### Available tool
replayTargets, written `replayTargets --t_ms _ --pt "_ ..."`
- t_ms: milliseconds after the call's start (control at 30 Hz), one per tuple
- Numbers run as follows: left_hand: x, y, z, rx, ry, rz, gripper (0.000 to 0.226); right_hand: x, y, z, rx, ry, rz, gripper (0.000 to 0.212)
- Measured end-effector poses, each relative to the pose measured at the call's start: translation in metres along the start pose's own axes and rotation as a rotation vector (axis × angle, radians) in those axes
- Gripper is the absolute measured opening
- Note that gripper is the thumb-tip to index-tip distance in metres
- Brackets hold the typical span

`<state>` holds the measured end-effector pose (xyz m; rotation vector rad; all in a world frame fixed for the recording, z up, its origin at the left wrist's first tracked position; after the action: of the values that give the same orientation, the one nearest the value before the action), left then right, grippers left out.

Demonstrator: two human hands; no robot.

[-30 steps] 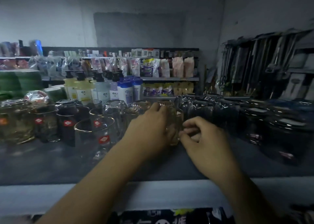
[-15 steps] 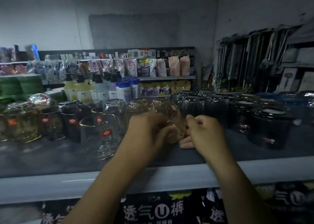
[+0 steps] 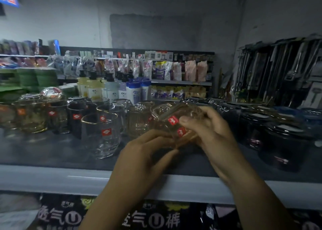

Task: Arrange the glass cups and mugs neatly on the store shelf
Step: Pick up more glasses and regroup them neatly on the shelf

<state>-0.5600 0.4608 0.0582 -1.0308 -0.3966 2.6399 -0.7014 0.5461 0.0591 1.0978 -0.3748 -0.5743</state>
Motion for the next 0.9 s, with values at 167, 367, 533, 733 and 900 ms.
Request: replayTargets --t_ms 167,367,533,733,900 --pt "-0.020 0.017 -0.012 -0.111 -0.075 0.059 0.009 0.002 0.020 0.013 -0.108 -0.087 -0.590 0.050" --pt "-0.026 0.024 -0.013 -0.153 -0.129 0.060 0.012 0.027 0.003 0.024 -0.072 0.032 -0.976 0.064" --pt "-0.036 0.019 -0.006 -0.113 -0.134 0.268 0.017 0.033 0.000 0.029 -0.088 0.014 -1.203 0.069" --pt "-0.064 0.006 0.033 -0.061 0.000 0.705 0.035 0.038 0.003 0.024 -0.133 -0.002 -1.373 0.075" --pt "-0.064 0.032 0.074 -0.133 0.344 0.846 0.046 0.034 0.006 0.029 -0.116 0.002 -1.233 0.055"
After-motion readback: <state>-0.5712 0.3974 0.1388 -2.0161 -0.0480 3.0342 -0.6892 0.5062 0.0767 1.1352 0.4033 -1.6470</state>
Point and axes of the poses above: each hand's wrist, its own z-axis towards the middle knuckle, its own x-axis out of the palm, y = z × x, the point moved 10 cm from there along z, towards the middle knuckle, and after that the axes turned 8 degrees about y, right-handed, at the moved point
